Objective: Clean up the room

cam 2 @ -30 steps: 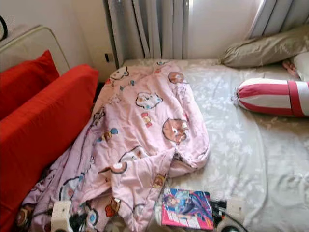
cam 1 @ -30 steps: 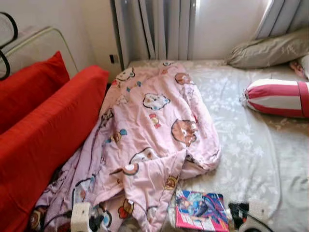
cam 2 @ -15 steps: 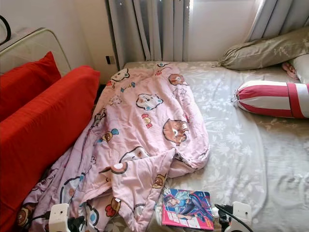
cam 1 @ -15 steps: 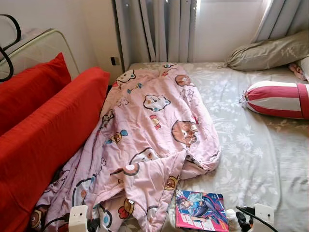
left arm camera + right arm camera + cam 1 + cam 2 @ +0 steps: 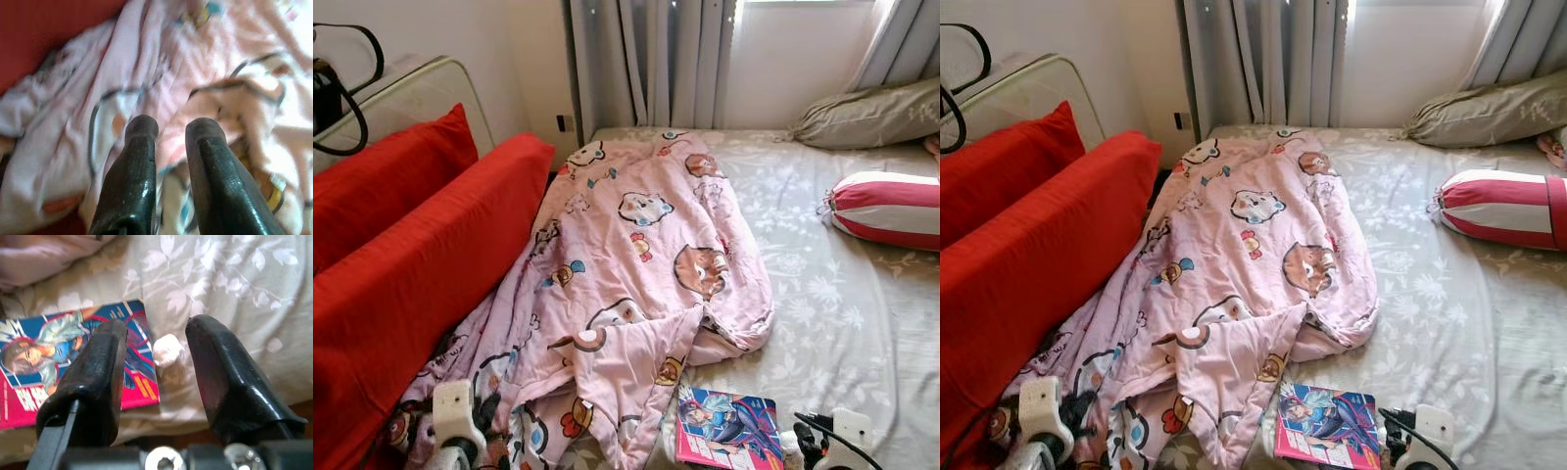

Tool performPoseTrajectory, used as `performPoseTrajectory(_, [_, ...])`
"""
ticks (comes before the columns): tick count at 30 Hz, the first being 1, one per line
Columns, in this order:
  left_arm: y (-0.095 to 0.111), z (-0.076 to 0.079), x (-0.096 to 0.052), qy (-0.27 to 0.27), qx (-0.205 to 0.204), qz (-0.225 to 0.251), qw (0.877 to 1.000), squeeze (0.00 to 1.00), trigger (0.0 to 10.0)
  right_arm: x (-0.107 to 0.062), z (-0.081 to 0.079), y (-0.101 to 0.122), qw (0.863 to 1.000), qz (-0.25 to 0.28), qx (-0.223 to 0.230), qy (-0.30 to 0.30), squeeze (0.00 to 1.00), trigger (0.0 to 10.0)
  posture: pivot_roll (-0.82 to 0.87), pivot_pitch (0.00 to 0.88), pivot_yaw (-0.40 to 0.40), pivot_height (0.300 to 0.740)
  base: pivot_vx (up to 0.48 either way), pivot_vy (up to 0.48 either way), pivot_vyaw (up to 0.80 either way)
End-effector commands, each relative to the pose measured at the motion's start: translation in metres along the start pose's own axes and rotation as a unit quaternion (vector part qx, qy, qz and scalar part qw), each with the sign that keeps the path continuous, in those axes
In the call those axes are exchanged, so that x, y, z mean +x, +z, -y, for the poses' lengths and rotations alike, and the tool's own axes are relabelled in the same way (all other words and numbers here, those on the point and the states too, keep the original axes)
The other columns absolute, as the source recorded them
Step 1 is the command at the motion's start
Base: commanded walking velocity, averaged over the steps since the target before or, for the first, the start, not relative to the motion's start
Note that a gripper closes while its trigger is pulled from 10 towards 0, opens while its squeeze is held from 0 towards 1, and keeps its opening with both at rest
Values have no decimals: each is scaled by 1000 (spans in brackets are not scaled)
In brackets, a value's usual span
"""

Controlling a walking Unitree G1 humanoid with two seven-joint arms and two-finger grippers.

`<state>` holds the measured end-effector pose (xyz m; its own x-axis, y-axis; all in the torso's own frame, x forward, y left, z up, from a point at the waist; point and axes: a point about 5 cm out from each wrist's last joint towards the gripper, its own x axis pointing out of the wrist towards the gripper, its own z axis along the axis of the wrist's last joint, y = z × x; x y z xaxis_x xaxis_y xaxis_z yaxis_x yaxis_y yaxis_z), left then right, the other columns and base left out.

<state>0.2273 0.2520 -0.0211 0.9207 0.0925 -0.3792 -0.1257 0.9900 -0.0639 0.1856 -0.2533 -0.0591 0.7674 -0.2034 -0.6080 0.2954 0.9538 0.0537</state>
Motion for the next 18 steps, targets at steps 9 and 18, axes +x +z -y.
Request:
performPoseTrajectory(9, [29,19,11,-26,-8,80,996,0,10000,5,-13,17,998,48,4,31,0,10000,49,0,4,658,0,0,0])
performPoseTrajectory(18, [31,30,11,-40,-12,90,995,0,10000,8,-17,27,997,72,13,37,0,10000,45,0,8,658,0,0,0])
